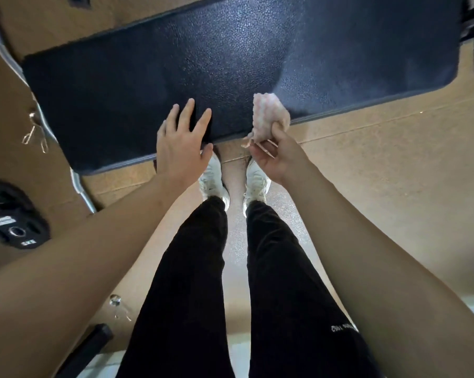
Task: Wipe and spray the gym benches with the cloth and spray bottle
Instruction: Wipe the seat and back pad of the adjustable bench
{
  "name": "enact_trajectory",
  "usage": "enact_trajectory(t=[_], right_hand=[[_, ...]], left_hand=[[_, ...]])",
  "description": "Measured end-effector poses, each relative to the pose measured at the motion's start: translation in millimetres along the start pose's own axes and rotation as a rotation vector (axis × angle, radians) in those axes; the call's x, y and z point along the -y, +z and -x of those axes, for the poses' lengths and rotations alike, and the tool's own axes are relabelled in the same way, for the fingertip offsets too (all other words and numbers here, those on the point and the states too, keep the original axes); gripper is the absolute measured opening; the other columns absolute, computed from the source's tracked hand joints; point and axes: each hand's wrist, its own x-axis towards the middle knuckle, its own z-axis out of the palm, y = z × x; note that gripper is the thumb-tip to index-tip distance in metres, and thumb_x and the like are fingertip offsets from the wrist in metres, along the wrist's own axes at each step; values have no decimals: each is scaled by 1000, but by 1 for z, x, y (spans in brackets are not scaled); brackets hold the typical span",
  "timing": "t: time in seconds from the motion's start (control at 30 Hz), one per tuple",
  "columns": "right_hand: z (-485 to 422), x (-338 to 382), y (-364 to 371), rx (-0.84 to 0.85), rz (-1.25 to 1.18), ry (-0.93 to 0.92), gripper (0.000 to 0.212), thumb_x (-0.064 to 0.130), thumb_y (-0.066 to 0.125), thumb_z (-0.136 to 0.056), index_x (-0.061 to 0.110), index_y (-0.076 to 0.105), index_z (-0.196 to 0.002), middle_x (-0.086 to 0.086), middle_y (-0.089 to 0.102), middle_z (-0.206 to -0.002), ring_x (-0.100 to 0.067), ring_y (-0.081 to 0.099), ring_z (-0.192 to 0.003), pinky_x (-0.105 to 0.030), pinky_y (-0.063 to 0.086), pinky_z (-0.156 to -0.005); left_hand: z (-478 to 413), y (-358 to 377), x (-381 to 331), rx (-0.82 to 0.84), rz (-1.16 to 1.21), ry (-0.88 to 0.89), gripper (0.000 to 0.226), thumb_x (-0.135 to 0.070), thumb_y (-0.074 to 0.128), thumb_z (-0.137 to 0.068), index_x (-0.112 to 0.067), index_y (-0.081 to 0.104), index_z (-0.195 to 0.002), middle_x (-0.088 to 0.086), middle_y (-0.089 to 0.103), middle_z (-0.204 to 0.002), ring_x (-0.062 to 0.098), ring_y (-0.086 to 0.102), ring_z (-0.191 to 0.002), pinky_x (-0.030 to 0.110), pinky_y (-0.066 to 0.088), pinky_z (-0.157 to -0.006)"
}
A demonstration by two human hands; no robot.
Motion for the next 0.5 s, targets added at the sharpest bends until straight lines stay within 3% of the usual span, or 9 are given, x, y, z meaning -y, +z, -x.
enact_trajectory(t=[0.17, 0.33, 0.4, 0.5], right_hand=[[-5, -39, 17, -10, 123, 16, 29, 38, 62, -100, 11, 65, -108, -9, 68, -88, -17, 63, -71, -27, 53, -69], [-10, -70, 28, 10, 283, 45, 36, 39, 68, -95, 16, 67, -123, 1, 74, -97, -13, 69, -88, -31, 50, -80], [-9, -76, 31, 24, 330, 45, 35, 36, 69, -95, 15, 67, -122, 4, 75, -87, -12, 68, -86, -32, 49, -79], [-9, -85, 34, 59, 465, 36, 26, 33, 69, -95, 15, 66, -113, 10, 70, -66, -10, 65, -79, -31, 50, -83]], left_hand=[[30, 9, 2, 3, 94, -26, 65, -28, 63, -93, -15, 43, -153, 17, 33, -164, 42, 29, -150, 56, 39, -113], [65, 20, 14, -98, 366, -100, 42, -27, 61, -94, -15, 63, -134, 6, 64, -132, 30, 54, -122, 43, 47, -100], [77, 25, 17, -95, 519, -192, 35, -26, 65, -96, -16, 67, -129, 2, 69, -119, 25, 59, -113, 34, 43, -97], [86, 27, 27, -20, 800, -377, 36, -33, 68, -97, -17, 68, -130, -8, 69, -120, 10, 63, -112, 33, 49, -103]])
